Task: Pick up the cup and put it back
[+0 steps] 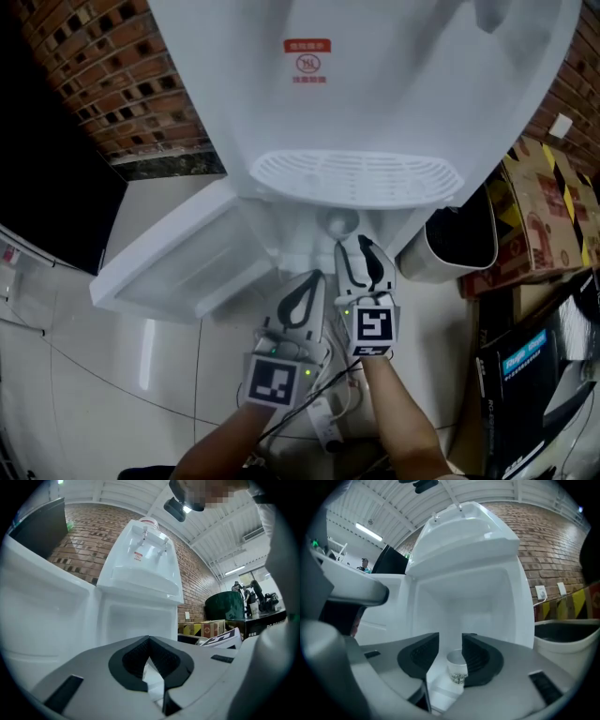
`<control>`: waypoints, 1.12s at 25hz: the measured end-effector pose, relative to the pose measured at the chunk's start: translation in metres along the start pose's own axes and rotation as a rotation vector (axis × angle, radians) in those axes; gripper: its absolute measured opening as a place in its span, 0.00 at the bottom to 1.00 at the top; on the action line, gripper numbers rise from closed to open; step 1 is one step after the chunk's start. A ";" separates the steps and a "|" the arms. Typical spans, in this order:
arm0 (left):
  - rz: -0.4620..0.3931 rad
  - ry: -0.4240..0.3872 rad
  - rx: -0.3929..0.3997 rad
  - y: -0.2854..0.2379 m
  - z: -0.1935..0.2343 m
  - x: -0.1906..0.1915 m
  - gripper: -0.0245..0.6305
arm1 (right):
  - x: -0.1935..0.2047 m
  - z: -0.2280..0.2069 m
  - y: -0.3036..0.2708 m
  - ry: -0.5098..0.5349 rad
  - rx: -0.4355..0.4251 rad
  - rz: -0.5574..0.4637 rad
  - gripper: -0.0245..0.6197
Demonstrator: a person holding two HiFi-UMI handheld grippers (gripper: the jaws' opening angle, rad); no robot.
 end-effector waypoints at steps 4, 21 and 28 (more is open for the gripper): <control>0.006 0.011 -0.027 -0.002 -0.001 -0.029 0.04 | -0.040 0.009 0.022 0.017 -0.006 0.016 0.18; 0.052 -0.007 -0.017 0.016 -0.023 -0.296 0.04 | -0.330 0.063 0.118 -0.014 -0.067 -0.023 0.04; 0.031 0.010 -0.014 0.021 -0.026 -0.411 0.04 | -0.428 0.088 0.147 -0.126 -0.058 -0.034 0.04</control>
Point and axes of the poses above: the fingertips, and each gripper's own axes: y backward along the fingers, z to its left, x out of its underside, the point moved 8 cm from there along y, backward along the fingers
